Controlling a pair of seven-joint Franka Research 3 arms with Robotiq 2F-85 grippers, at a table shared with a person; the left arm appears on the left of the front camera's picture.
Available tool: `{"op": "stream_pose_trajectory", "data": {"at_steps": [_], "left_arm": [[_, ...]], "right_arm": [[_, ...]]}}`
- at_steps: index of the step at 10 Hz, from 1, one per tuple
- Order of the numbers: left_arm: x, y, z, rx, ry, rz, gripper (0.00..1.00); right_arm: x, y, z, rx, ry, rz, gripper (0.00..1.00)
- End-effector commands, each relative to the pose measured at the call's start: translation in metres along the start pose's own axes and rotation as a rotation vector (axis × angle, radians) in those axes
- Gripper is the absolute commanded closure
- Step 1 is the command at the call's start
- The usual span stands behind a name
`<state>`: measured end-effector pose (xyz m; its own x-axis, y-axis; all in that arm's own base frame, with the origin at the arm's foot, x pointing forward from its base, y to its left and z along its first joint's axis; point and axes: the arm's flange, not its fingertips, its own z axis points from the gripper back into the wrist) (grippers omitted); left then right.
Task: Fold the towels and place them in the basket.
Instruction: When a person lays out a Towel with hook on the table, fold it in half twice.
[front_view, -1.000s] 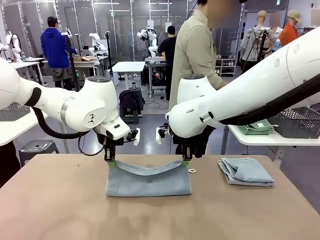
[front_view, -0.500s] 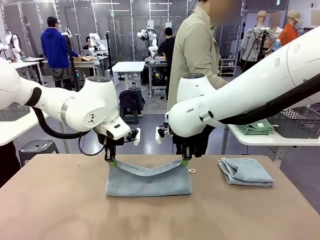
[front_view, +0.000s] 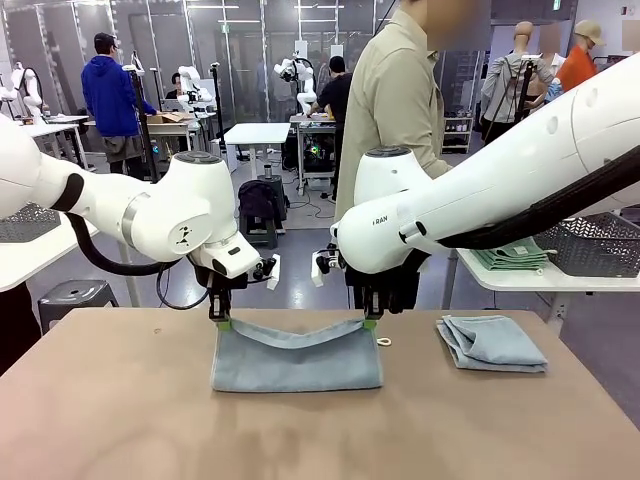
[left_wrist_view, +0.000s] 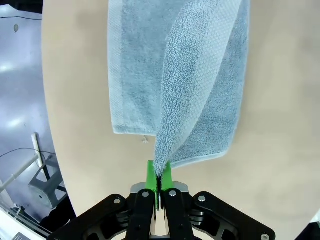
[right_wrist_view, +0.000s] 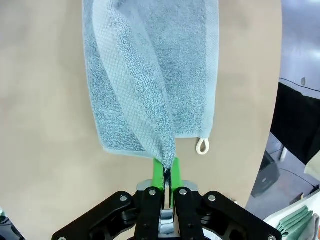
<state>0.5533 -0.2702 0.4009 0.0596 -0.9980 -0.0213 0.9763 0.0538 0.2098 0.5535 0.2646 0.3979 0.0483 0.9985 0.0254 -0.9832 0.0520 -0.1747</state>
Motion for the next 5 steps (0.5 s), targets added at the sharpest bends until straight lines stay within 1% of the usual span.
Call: {"op": "stream_pose_trajectory", "data": {"at_steps": [1,5], "left_arm": [[0.004,0.018,-0.001,0.013,0.027,-0.003,0.96],[0.002,0.040,-0.017,-0.003,0.041,-0.016,0.96]], "right_arm": [[0.002,-0.015,-0.006,-0.015,0.005,0.016,0.93],[0.003,-0.030,-0.013,-0.020,0.023,0.004,0.93]]}}
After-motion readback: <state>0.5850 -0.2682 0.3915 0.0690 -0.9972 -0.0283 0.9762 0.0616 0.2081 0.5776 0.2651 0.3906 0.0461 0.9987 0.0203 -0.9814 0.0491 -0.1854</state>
